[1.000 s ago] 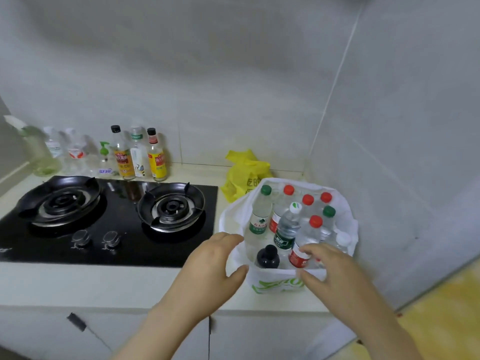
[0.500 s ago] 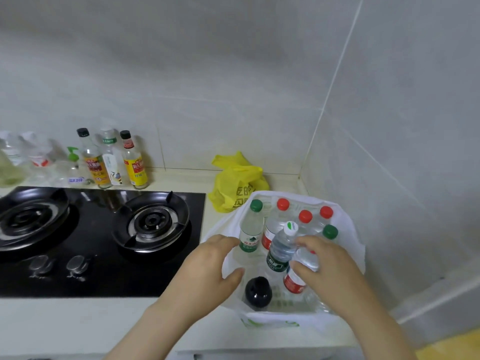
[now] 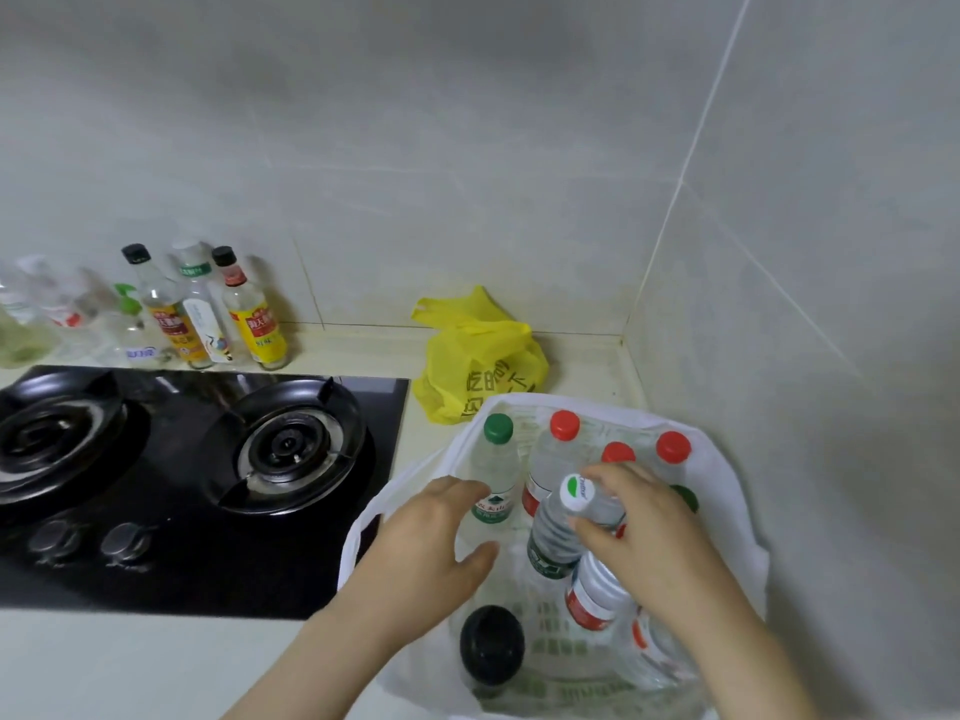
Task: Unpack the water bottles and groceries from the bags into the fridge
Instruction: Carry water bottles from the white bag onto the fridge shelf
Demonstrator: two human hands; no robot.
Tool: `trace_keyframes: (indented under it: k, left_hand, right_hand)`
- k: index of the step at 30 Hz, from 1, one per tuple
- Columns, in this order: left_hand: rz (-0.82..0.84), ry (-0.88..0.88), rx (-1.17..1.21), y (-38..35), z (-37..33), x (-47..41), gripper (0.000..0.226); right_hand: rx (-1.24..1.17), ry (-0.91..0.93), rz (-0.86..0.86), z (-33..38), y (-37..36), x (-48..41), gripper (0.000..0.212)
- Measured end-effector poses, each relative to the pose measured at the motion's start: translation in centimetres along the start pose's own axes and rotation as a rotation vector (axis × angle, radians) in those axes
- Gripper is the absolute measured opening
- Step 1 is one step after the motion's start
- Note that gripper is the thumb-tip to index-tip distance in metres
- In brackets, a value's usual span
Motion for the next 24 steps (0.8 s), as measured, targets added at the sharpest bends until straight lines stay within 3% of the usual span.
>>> trace_keyframes:
  k: [9, 14, 24]
  left_hand:
    - [0.062, 0.015, -0.035, -1.4, 2.6, -4.7, 0.067]
    - [0.089, 0.010, -0.017, -1.8, 4.4, -6.9, 0.073]
    - [0.083, -0.054, 0.034, -2.1, 4.5, -10.5, 0.068]
  right_hand:
    - [0.005, -0.129, 0.023, -1.3, -2.3, -2.0, 0.052]
    - [0.151, -0.211, -0.012, -1.3, -2.4, -2.0, 0.051]
    - [0.174, -0.210, -0.095, -1.4, -2.5, -2.4, 0.037]
Point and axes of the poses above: each hand's wrist, its own x-axis away from the middle knuckle, its own y-axis out of the back of the hand, z = x × y, the point moved 10 cm from there along -x, towards the middle knuckle, and after that the axes turned 7 degrees about z, right-handed, at the moved point
